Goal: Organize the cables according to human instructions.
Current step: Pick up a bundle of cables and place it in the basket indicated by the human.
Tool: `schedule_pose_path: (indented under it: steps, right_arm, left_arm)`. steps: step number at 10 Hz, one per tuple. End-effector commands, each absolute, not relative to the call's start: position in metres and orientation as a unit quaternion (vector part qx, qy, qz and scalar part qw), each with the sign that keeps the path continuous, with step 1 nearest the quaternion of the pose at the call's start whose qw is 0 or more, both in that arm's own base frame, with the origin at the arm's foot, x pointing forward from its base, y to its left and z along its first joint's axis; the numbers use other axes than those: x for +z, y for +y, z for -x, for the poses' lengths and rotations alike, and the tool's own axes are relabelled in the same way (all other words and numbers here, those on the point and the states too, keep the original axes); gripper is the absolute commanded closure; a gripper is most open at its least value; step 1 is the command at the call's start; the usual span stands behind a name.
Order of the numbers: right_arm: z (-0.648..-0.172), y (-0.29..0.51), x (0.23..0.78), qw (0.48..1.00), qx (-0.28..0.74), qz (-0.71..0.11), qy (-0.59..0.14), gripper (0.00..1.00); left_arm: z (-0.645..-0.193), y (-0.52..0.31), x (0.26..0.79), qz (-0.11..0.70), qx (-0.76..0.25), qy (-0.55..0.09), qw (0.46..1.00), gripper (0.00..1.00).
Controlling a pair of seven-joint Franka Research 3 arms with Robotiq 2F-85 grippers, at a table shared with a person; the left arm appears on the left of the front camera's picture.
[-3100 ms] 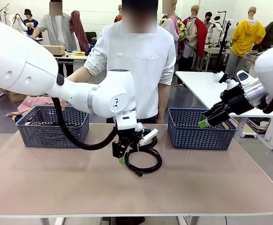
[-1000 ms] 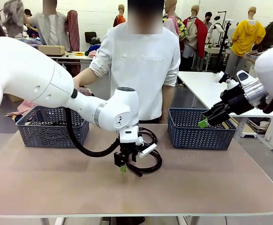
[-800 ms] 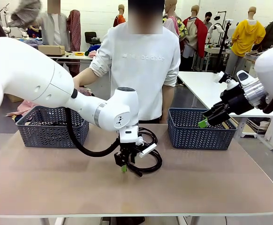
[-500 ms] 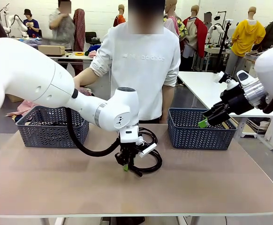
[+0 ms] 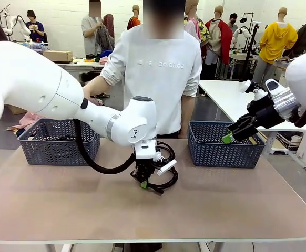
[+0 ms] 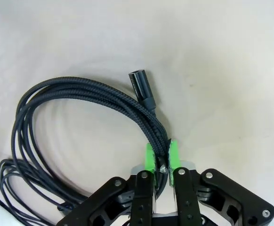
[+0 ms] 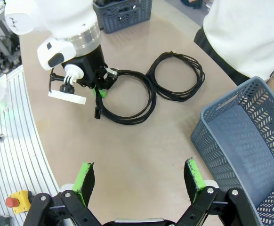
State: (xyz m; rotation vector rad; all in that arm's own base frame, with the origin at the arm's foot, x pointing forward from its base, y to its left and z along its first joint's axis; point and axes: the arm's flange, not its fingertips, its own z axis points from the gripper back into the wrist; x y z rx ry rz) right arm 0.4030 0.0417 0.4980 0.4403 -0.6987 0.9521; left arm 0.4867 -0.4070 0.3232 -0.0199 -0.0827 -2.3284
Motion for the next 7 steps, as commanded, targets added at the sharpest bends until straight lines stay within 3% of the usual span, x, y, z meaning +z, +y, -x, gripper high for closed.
schedule_pose_path:
  steps: [1, 3, 7]
  right_arm:
    - [-0.407, 0.041, 0.497, 0.796, 0.451, -0.217, -0.34, 0.0]
    - [-0.407, 0.041, 0.497, 0.796, 0.451, -0.217, -0.34, 0.0]
    - [-0.407, 0.041, 0.497, 0.796, 0.451, -0.217, -0.34, 0.0]
  left_arm:
    - [-0.467, -0.398, 0.347, 0.019, -0.929, -0.038, 0.367, 1.0]
    - [-0.447, -0.392, 0.374, 0.051, -0.938, -0.04, 0.341, 1.0]
    - [-0.458, -0.35, 0.455, 0.002, -0.904, -0.046, 0.426, 1.0]
